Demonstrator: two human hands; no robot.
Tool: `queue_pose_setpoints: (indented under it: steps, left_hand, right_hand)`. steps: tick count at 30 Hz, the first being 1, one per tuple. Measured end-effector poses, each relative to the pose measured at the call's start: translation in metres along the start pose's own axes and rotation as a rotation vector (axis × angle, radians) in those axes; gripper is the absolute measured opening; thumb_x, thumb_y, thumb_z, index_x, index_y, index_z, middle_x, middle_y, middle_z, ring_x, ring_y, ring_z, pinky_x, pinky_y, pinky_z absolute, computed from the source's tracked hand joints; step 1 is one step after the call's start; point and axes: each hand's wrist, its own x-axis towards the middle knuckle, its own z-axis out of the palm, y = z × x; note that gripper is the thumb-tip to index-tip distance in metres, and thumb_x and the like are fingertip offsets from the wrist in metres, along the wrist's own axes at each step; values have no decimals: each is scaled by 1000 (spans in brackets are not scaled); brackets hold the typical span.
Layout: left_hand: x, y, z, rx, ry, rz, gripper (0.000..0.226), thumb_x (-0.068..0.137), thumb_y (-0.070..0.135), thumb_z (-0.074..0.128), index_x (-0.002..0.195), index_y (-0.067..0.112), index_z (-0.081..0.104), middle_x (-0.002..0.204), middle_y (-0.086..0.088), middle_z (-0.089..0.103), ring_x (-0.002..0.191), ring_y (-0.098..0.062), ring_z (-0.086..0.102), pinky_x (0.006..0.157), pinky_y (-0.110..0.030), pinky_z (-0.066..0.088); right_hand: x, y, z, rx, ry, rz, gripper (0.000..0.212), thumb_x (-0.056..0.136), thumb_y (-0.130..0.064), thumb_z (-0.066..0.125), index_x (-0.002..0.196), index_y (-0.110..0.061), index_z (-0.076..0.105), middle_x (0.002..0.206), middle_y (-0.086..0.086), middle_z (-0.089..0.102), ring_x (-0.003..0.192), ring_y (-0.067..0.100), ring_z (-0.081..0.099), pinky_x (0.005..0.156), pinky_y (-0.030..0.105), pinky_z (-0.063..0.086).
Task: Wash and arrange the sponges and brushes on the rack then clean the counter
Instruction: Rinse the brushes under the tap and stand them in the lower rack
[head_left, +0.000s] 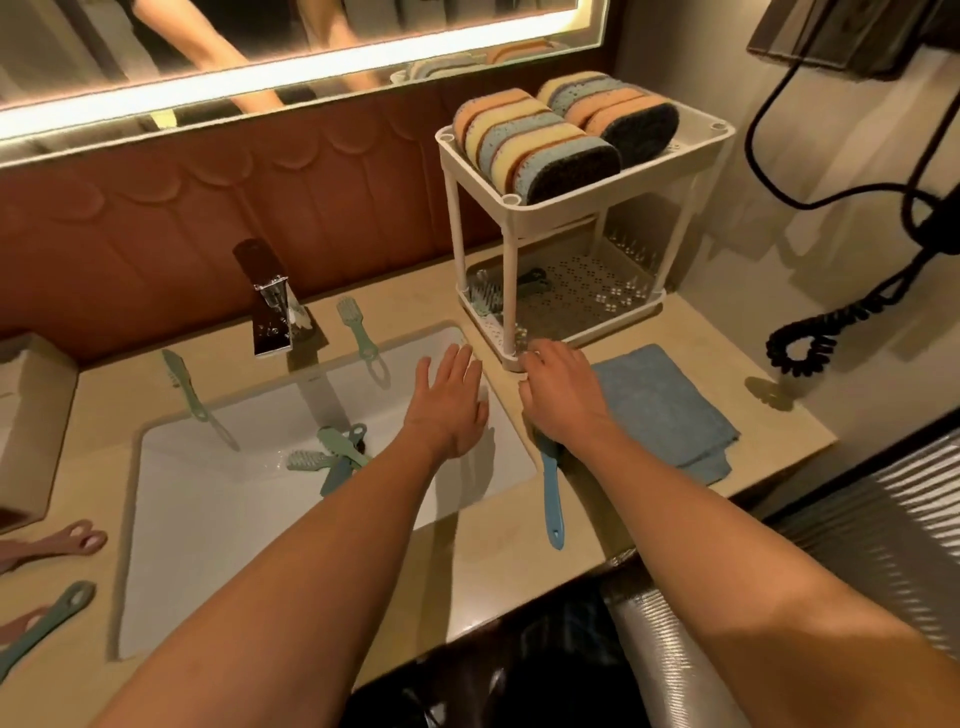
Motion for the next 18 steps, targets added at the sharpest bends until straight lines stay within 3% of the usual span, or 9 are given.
queue_pose_setpoints:
  steps: [9,18]
  left_hand:
    - [-70,-35,6,-60,-22,-115,62,107,41,27,160,12,11,169,-9,-2,156,-25,-5,123,-53,-2]
    - [-141,-80,7,-124,114,-194,51,106,32,33,154,15,29,164,-5,23,151,-19,19,122,-48,8]
  right_hand:
    - [-33,-57,1,106,-18,-108,40,95,-20,49,135,-18,57,139,3,53,130,23,47,105,37,36]
    - [-45,-147,10,161,-36,-306,39,96,-21,50,134,-18,58,137,4,56,124,24,51,103,37,41]
